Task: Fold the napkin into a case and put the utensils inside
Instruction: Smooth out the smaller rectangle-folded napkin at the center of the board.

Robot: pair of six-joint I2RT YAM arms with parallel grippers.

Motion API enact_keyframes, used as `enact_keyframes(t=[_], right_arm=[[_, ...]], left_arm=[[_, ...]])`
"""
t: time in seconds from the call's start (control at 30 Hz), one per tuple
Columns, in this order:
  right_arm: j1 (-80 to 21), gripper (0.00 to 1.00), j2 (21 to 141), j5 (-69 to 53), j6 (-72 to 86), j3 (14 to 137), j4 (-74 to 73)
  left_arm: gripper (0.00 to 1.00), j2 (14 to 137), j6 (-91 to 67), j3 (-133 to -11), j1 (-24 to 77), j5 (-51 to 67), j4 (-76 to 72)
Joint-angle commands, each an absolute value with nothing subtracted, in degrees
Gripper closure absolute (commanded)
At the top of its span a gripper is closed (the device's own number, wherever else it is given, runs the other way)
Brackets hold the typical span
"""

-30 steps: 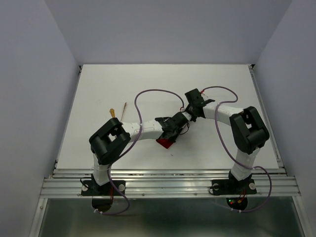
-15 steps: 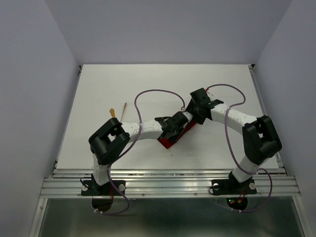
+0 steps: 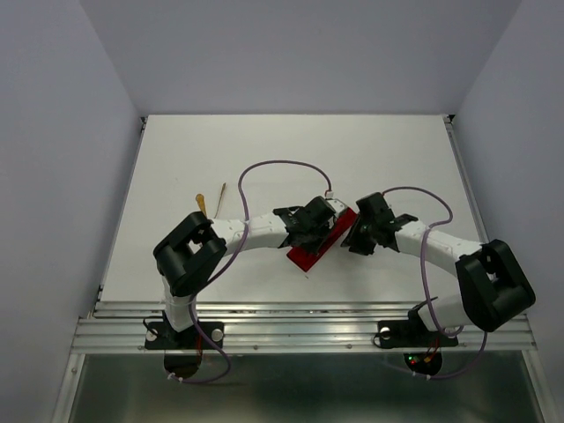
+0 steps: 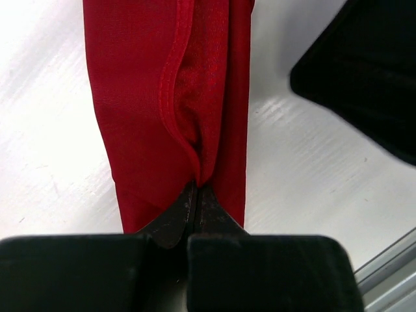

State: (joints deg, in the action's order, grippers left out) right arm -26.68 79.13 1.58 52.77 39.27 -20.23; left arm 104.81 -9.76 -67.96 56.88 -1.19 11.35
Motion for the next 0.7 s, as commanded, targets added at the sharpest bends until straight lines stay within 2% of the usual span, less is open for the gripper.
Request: enact_keyframes(t=[0.0,0.23,0.47,0.67], right_arm=[[-29.2,0.64,80.1,-1.8,54.8,39.8,-12.7],[-30.3,0.65,83.0,-3.2,57.0,38.8,-8.4],[-30.8,0.72,84.7,-1.9,57.9,38.7,-7.7],[-30.8,0.73,84.4,-0.4,58.1,38.5,-8.3]], left_arm=[[1.00,101.7,-9.7,-67.2,57.0,2.2,10.3],[1.00,102.2,-9.8,-67.1,57.0,3.4,9.8],[1.00,102.6,-9.8,-67.7,56.8,4.1,9.7],[1.00,102.8,-9.9,-67.3,56.4,4.0,9.7]])
